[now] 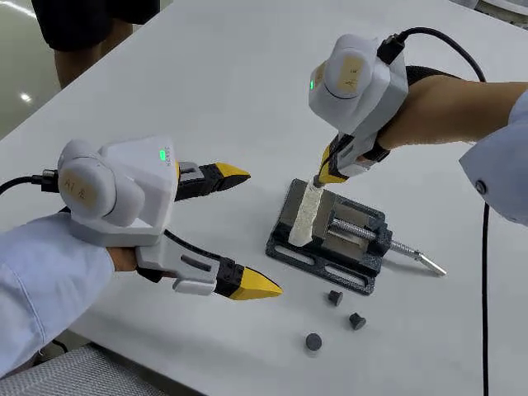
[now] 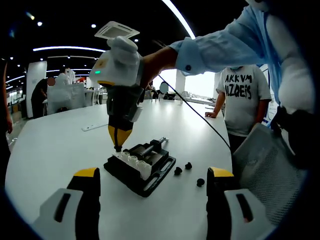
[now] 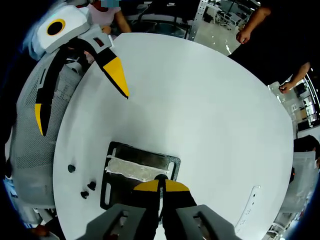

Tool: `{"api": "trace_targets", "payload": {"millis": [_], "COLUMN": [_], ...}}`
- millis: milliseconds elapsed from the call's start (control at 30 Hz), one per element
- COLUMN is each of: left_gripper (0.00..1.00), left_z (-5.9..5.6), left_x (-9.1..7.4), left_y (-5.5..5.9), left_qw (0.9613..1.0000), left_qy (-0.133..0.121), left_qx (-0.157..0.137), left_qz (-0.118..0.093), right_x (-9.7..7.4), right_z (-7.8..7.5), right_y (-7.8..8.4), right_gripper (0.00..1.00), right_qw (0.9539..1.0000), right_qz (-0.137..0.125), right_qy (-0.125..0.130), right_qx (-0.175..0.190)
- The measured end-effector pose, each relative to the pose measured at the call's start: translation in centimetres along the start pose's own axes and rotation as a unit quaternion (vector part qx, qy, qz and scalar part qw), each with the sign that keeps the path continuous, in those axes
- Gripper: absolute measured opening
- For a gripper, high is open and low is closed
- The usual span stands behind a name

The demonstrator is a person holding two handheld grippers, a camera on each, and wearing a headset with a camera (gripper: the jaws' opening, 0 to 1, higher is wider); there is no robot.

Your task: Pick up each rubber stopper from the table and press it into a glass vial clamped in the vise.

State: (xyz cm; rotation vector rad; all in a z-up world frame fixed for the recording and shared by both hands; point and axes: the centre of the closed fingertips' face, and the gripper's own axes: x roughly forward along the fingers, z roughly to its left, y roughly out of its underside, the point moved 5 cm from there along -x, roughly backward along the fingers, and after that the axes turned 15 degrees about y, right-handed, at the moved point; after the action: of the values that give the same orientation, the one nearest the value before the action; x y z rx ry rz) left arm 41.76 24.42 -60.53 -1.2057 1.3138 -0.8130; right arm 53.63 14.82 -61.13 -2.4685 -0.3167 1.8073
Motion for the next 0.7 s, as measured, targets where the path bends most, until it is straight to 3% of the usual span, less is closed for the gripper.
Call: {"api": "trace_targets", "payload": {"millis": [300,367,533,700], "left_gripper": [0.85,0.85,0.85,0.85], "left_z": [0.07,0.11,0.07,0.16], "left_x": [0.33,0.32,0.26,0.44], "left_y": [-0.06,-0.13,-0.08,-0.24], "left_qw": [1.0000,1.0000,1.0000,1.0000], "left_qy": [0.002,0.001,0.000,-0.001], "left_qx": [-0.001,0.000,-0.002,-0.003], "left_qz": [-0.002,-0.002,-0.002,-0.005], "right_x": [0.21,0.26,0.23,0.23], "right_z": [0.50,0.22,0.31,0.42], "right_y": [-0.74,-0.67,-0.67,-0.74], "right_gripper": [0.00,0.00,0.00,0.00], "right_qw": [1.0000,0.9995,0.9996,0.9991], "right_qz": [0.007,0.025,0.026,0.035], "right_qy": [-0.004,0.008,0.000,0.010], "right_qx": [-0.002,-0.014,-0.012,-0.020]}}
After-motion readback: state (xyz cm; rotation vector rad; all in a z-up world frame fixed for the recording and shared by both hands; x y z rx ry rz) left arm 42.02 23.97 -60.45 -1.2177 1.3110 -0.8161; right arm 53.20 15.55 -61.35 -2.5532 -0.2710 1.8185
